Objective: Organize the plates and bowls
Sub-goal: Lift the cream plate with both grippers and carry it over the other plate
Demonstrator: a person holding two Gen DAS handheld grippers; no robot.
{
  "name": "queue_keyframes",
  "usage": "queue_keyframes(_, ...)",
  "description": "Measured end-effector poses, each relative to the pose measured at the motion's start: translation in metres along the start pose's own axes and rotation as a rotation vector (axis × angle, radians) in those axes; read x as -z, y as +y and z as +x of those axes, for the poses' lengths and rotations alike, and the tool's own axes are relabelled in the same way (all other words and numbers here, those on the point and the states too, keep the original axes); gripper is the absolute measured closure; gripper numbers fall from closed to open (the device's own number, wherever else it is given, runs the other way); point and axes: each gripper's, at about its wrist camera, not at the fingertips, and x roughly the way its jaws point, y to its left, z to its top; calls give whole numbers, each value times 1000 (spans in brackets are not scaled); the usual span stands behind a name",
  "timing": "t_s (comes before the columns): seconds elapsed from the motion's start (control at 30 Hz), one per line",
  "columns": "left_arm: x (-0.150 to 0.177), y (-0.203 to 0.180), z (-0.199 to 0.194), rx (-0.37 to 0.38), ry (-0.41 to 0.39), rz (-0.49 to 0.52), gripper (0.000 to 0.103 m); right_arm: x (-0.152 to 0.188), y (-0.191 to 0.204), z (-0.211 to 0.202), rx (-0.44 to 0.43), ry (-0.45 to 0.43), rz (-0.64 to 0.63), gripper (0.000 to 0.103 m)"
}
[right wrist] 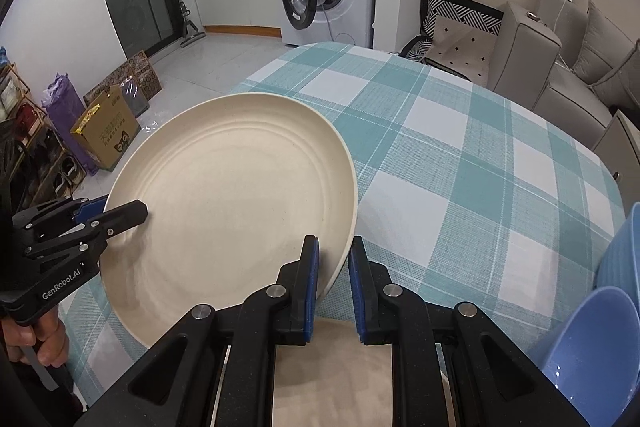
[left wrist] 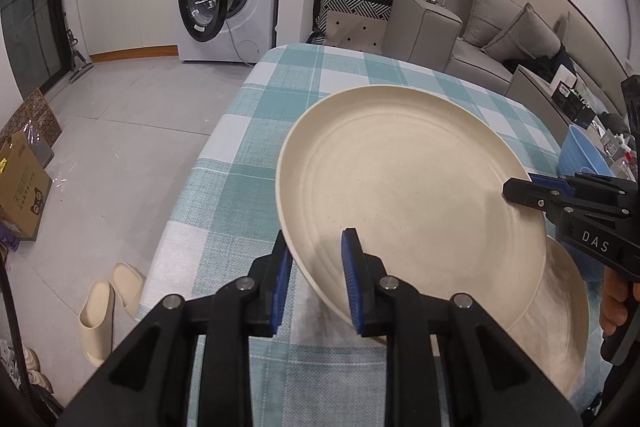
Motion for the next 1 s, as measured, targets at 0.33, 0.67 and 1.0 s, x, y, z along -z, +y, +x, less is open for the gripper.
queue_keyframes(0.33, 1, -19, -8, 23, -15, 42, 80, 14, -11, -25, 19, -25, 18, 88)
queue_keyframes(0.67, 9, -37, -10, 43, 0, 86, 80, 35, -27, -40, 18, -37, 62, 88)
queue_keyframes(1.0, 18, -57, -14, 62, 8, 123, 80, 61, -38, -58, 16, -57, 100, 88)
